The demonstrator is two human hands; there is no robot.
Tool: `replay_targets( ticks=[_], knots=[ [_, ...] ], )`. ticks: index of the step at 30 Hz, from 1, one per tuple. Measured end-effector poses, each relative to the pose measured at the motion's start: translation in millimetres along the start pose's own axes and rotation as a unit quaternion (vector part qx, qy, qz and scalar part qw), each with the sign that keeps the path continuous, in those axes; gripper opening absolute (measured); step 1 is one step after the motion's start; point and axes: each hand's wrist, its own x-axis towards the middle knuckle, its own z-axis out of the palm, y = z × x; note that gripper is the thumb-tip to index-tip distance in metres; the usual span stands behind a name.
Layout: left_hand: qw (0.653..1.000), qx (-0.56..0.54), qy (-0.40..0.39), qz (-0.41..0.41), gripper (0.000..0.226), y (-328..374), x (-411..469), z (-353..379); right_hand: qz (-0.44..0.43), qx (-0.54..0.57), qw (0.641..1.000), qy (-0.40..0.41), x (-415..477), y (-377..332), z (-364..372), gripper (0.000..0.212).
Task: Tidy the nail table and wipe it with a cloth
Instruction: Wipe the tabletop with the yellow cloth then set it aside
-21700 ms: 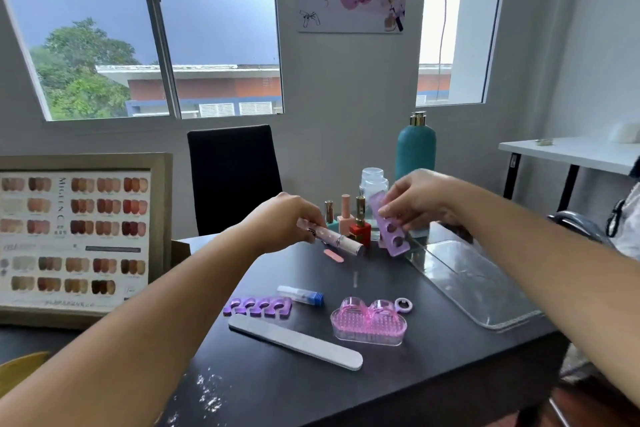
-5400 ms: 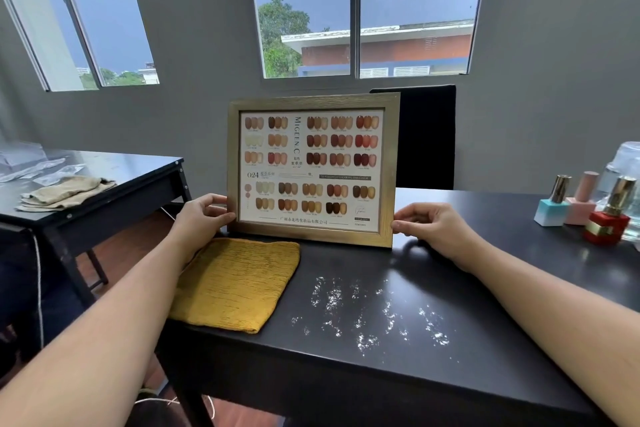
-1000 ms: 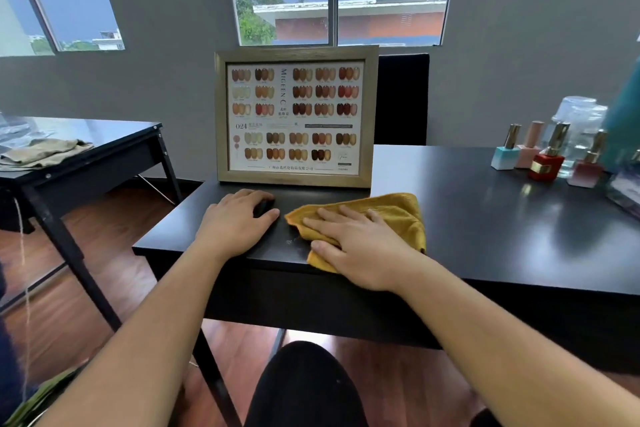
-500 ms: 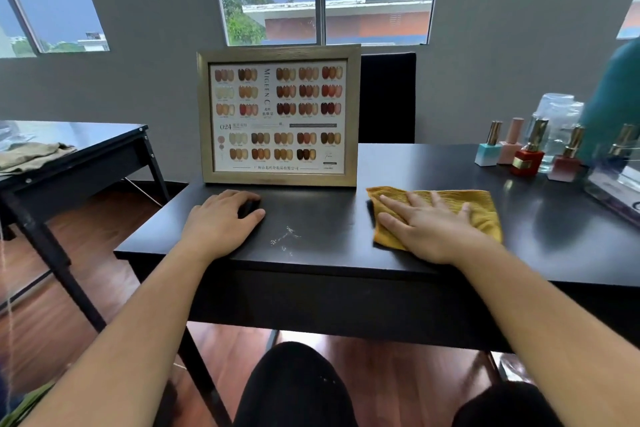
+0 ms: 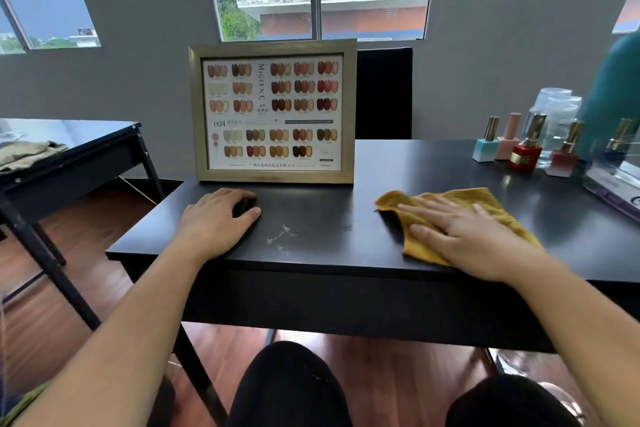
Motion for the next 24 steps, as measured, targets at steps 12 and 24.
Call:
replay_targets(
  ticks=[12,24],
  knots=[
    [1.000,0.001,-0.003,-0.007,0.041,-2.1,0.3,0.7,-0.078,-0.045,0.996,-0.010,22.1,-118.2,38.9,0.059],
    [1.000,0.007,0.004,-0.004,0.040,-1.5,2.2,3.5,0.099,-0.005,0.995,0.029,-11.4,46.3,-17.0,0.057]
  ],
)
